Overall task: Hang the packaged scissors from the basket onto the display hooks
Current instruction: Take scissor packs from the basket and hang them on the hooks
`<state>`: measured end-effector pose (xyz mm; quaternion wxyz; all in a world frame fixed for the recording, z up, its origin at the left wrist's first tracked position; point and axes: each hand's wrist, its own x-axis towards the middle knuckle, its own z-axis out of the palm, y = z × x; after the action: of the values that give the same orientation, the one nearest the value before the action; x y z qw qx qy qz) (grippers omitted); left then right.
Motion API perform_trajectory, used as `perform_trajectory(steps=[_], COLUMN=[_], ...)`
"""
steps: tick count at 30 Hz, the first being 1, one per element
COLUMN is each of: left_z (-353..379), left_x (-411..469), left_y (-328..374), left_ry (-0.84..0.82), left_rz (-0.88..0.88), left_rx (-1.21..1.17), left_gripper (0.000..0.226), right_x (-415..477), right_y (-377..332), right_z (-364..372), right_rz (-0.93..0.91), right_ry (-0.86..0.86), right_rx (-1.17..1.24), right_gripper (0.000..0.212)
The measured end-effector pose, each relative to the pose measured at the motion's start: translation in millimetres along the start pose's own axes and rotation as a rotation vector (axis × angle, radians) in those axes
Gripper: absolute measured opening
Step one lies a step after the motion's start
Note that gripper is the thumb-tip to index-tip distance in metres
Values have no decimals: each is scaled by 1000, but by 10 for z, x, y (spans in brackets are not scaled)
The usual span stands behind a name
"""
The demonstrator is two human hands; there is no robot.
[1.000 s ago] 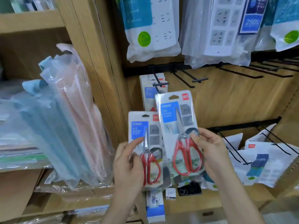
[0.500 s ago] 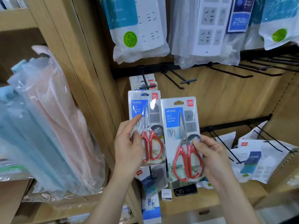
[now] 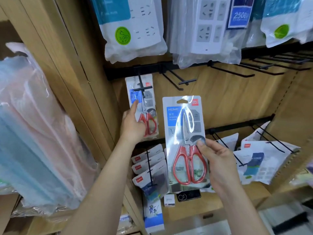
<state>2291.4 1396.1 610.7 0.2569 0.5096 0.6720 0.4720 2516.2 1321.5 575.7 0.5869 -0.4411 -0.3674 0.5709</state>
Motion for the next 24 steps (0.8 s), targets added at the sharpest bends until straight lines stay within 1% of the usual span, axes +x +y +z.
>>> perform_trajectory(steps=[1,3,4,5,6,7,8,9,10,11,13,15,19,21,24], left_z=[3,7,5,4,15,35,68,107,151,194,235,239,241,249,251], left_x=[-10,-202,-376,-596,-839,-1074,-1256,-1394,-1468,-1513,-1559,-1595,-1641,-1612,-1514], left_y=[-24,-37,-36,-16,3,48,63,60,29,-9,-50,-78,-87,-70,-46], left_ry=[5,84,114,78,-25,-170,-305,-401,-447,-459,-437,-424,-387,-368,-396], left_rz=[-7,8,41,70,70,44,5,-28,-56,-72,-82,-82,-40,-6,-21], left_rx=[55,180,166,79,-52,-174,-247,-275,-279,-292,-325,-304,-264,-254,-299], left_gripper=[70,59,50,40,31,24,19,22,24,22,17,14,14,20,32], right_x=[-2,-2,2,7,13,22,30,32,34,29,6,-31,-49,-13,41], right_y=[-12,-36,-45,-52,-60,-70,-80,-90,-97,-106,-114,-118,-130,-147,-172], right_z=[-2,-7,-10,-11,-13,-11,-1,14,28,40,40,23,11,17,11], right_rz=[-10,-31,-39,-43,-46,-48,-50,-53,-58,-61,-65,-70,-107,-126,-118], right_ry=[-1,4,8,12,18,25,27,27,26,25,12,-15,-47,-47,-61], right_rx=[1,15,25,33,38,40,39,36,31,25,10,4,8,10,-9], right_gripper=[12,10,10,11,12,13,14,14,15,15,13,11,11,11,13])
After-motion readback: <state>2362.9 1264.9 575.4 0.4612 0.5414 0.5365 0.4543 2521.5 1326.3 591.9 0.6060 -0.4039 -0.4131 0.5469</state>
